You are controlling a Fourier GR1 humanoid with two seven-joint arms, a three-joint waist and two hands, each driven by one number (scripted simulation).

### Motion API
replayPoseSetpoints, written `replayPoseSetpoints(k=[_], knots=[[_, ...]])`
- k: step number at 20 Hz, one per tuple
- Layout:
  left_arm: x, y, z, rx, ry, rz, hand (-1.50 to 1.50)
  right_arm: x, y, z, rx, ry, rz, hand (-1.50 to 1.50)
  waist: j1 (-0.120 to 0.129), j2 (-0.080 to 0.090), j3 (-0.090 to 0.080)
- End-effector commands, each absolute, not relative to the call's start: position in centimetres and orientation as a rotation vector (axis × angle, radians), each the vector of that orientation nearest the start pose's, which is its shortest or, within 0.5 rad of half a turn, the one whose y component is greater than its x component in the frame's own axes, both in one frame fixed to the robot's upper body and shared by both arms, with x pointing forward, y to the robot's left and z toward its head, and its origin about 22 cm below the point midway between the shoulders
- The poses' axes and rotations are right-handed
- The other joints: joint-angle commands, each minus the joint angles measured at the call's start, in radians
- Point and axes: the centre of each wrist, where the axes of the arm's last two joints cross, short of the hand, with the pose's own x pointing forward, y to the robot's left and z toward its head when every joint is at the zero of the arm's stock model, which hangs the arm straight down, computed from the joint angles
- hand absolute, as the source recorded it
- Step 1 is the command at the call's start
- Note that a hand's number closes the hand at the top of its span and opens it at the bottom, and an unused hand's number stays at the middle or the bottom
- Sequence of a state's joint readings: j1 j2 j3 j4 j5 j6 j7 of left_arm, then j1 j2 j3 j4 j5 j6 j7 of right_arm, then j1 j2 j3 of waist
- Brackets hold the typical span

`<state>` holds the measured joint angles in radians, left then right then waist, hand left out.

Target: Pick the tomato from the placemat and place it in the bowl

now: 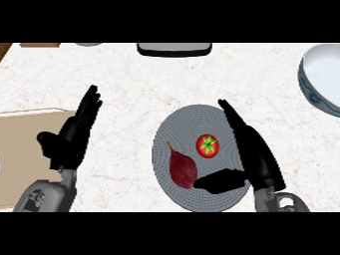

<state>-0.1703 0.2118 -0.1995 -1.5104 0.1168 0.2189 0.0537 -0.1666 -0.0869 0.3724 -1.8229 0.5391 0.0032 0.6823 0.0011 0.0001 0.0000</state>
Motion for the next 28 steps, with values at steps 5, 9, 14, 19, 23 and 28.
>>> replayPoseSetpoints(k=[5, 9, 14, 19, 23, 28], knots=[[26.7, 21.7, 4.4, 0.077, -1.600, -0.119, 0.00, 24.5, -16.2, 7.2, -0.336, -1.361, 0.569, -1.50, 0.001, -0.001, 0.000], [26.7, 20.9, 2.9, 0.064, -1.594, -0.096, 0.00, 23.1, -16.9, 7.9, -0.281, -1.408, 0.525, -1.50, -0.002, -0.001, 0.000], [28.2, 21.4, 4.8, 0.060, -1.585, -0.117, 0.00, 23.2, -15.9, 6.1, -0.237, -1.425, 0.506, -1.50, -0.001, 0.000, 0.000], [26.9, 23.1, 4.3, 0.071, -1.585, -0.103, 0.00, 22.4, -15.0, 5.8, -0.201, -1.415, 0.461, -1.50, 0.000, -0.001, 0.000], [26.8, 20.9, 1.0, 0.067, -1.587, -0.117, 0.00, 23.3, -16.6, 5.3, -0.165, -1.393, 0.442, -1.50, -0.002, 0.000, 0.000], [28.1, 20.1, 4.2, 0.061, -1.585, -0.118, 0.00, 23.8, -13.9, 2.8, -0.188, -1.361, 0.430, -1.50, -0.001, 0.000, 0.000]])
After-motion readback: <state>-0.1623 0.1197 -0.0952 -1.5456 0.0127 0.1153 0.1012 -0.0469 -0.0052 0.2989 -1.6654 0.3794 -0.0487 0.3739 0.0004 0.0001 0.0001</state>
